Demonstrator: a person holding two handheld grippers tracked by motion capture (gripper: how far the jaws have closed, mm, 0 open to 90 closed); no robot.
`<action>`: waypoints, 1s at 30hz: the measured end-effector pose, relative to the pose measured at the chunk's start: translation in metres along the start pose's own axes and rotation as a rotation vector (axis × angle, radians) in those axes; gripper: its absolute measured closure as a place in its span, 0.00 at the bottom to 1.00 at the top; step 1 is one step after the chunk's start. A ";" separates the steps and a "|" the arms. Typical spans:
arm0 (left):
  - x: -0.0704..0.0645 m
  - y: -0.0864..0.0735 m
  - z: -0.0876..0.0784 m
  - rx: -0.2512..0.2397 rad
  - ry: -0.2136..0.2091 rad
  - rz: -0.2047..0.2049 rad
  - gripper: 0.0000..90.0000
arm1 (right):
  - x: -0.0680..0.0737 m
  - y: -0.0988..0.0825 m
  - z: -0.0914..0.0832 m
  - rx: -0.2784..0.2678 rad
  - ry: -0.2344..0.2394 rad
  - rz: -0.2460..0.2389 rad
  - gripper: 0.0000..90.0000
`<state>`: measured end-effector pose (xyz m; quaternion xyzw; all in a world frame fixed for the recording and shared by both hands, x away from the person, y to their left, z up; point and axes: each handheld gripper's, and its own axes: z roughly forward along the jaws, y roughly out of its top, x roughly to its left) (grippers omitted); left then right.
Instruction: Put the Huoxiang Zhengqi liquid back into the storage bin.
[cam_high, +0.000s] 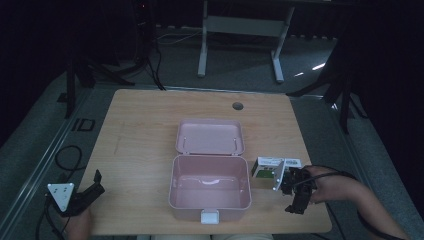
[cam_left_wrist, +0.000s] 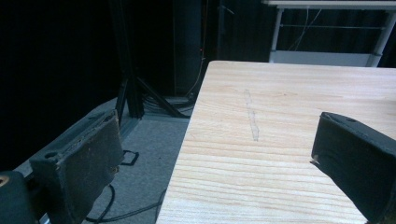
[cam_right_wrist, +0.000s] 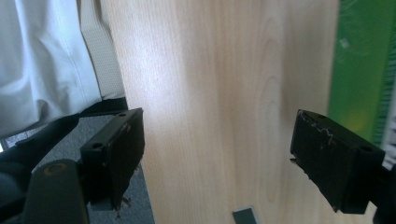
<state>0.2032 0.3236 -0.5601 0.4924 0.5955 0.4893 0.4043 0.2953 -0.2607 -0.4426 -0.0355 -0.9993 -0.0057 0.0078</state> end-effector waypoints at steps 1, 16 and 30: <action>0.000 0.000 0.000 0.001 -0.001 -0.001 0.02 | -0.001 0.001 -0.004 -0.001 -0.005 -0.004 0.19; 0.000 0.000 0.000 0.003 -0.003 -0.001 0.02 | -0.040 0.010 -0.043 0.003 -0.080 -0.013 0.26; 0.000 0.000 0.001 0.006 -0.005 -0.003 0.02 | -0.084 0.011 -0.026 0.033 -0.108 0.018 0.39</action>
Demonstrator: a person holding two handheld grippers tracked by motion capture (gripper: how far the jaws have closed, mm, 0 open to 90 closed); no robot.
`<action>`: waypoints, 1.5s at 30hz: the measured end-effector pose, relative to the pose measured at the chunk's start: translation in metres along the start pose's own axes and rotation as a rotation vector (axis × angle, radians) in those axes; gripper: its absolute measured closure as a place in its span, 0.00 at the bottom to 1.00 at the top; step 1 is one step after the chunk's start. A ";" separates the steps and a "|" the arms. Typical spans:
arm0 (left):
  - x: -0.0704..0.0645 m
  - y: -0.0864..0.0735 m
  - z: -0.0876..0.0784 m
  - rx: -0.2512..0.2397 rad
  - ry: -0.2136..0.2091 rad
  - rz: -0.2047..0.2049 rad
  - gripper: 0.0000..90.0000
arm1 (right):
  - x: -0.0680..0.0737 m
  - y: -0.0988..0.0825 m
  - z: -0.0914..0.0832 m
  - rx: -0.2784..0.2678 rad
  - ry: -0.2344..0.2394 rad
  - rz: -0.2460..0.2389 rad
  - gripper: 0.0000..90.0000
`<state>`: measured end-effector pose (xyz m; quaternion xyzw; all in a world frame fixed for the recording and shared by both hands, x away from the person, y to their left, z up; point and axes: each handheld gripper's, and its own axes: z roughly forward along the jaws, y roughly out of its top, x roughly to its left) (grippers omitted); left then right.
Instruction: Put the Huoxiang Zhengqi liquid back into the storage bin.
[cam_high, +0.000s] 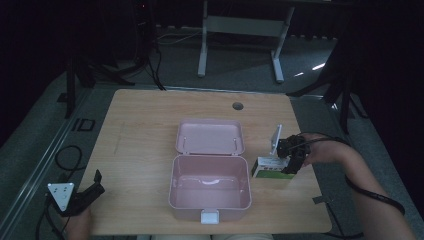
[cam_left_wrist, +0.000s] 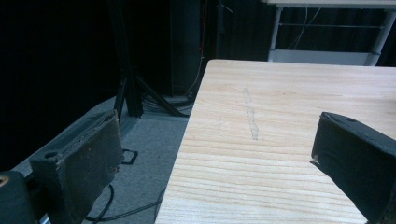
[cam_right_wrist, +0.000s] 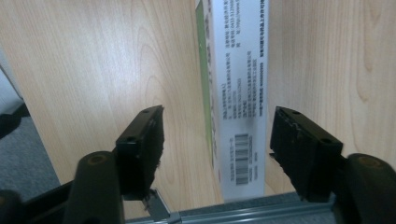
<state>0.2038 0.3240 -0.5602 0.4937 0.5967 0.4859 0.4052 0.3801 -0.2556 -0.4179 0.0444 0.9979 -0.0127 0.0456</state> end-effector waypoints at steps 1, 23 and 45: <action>0.000 0.000 0.000 0.000 0.001 0.000 0.02 | -0.003 0.001 0.002 0.000 0.005 -0.002 0.41; -0.001 0.000 0.001 0.007 -0.001 0.013 0.02 | -0.019 0.014 0.042 0.056 0.064 -0.028 0.63; -0.001 0.000 0.001 0.011 0.005 0.017 0.02 | -0.012 0.013 0.035 0.077 0.090 -0.029 0.68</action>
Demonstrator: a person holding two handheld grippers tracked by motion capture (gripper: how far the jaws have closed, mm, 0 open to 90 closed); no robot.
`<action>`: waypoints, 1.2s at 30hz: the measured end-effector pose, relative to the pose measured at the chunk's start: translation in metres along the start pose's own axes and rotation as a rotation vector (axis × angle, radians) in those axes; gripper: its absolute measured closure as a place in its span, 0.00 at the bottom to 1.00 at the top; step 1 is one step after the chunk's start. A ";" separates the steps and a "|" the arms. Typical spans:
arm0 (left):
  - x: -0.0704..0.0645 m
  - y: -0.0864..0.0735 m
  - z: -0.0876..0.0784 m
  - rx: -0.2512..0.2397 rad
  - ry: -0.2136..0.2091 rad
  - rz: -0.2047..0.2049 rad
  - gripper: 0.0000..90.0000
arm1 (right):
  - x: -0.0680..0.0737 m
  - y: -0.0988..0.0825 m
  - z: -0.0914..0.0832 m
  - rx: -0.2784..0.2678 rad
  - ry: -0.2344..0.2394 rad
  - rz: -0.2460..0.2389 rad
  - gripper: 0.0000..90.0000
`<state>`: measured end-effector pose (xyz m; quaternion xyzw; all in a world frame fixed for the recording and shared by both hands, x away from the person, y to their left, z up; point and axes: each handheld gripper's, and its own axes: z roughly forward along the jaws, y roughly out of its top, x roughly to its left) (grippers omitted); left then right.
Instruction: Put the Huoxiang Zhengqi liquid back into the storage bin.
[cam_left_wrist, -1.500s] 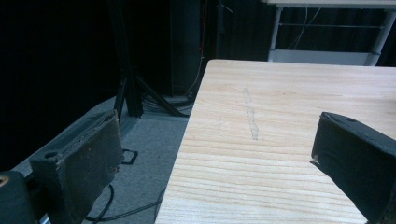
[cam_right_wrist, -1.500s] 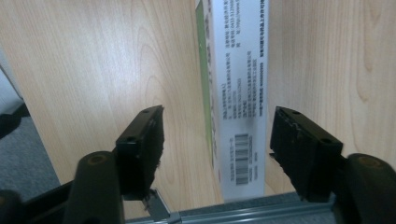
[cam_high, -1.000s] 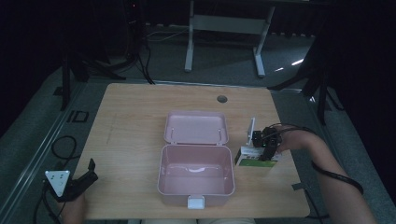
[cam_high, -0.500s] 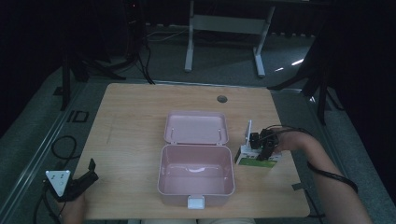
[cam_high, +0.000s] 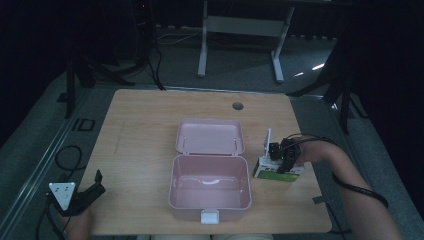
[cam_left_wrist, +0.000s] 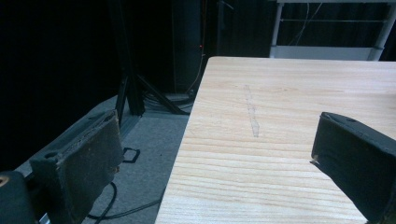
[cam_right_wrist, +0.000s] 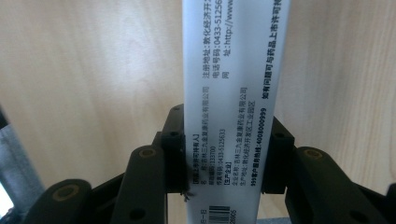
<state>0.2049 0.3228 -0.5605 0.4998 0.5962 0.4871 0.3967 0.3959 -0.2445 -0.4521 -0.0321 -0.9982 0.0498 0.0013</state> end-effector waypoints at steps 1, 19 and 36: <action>0.000 0.000 0.000 0.000 0.000 0.000 0.02 | 0.000 0.000 0.000 0.000 0.000 0.000 0.68; -0.001 0.000 0.000 0.001 0.006 0.001 0.02 | 0.045 -0.003 -0.015 0.027 0.033 0.010 0.68; -0.001 0.000 0.001 0.006 0.014 0.007 0.02 | 0.088 -0.003 -0.048 0.002 0.031 -0.031 0.68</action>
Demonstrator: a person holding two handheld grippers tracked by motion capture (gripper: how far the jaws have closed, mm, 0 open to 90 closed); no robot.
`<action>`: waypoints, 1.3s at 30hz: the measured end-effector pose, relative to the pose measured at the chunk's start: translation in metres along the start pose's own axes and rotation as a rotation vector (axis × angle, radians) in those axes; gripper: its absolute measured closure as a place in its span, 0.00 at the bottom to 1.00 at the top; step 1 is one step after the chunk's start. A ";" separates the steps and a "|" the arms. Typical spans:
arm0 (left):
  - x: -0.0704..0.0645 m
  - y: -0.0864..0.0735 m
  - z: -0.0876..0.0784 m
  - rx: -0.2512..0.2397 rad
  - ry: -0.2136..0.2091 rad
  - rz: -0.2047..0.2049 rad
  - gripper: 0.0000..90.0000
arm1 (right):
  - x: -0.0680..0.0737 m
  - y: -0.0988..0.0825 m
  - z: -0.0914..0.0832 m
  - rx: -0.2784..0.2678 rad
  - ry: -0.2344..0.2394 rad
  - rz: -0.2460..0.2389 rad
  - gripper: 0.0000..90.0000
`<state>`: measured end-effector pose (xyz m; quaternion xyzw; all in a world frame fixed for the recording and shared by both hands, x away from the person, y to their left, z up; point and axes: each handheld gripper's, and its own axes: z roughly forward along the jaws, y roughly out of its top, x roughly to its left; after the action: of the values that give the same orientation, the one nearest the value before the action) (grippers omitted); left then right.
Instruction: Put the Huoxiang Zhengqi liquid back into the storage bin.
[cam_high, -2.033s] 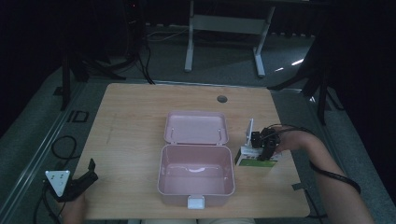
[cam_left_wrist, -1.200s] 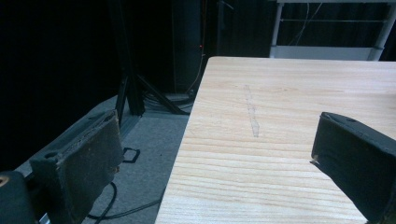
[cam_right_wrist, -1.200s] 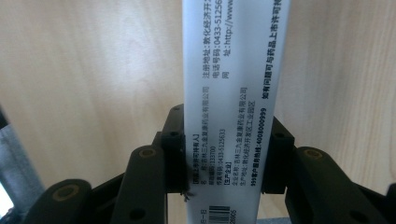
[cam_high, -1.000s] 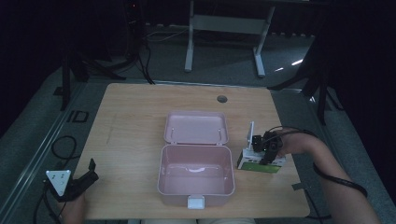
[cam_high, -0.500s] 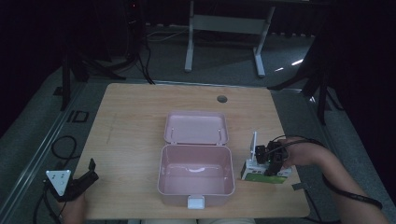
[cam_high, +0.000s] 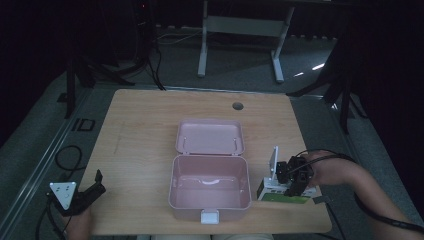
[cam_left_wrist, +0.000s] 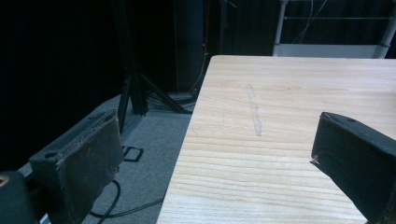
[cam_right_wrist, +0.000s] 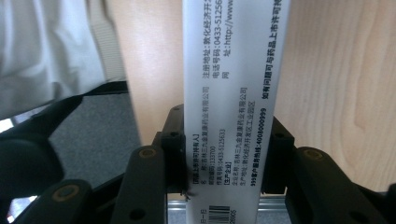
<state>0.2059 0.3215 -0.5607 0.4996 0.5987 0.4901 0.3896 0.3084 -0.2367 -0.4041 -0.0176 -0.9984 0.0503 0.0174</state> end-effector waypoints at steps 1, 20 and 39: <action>0.000 0.000 0.000 0.000 0.000 0.000 0.02 | 0.000 0.000 0.000 0.000 0.000 0.000 0.68; 0.001 0.000 0.000 -0.003 -0.001 -0.003 0.02 | 0.013 0.008 -0.067 0.035 -0.039 0.036 0.68; 0.000 0.000 0.000 -0.001 -0.005 0.001 0.02 | 0.017 0.049 -0.113 -0.003 -0.062 0.010 0.68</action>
<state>0.2059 0.3215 -0.5608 0.5009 0.5972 0.4896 0.3909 0.2971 -0.1758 -0.2959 -0.0212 -0.9985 0.0495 -0.0138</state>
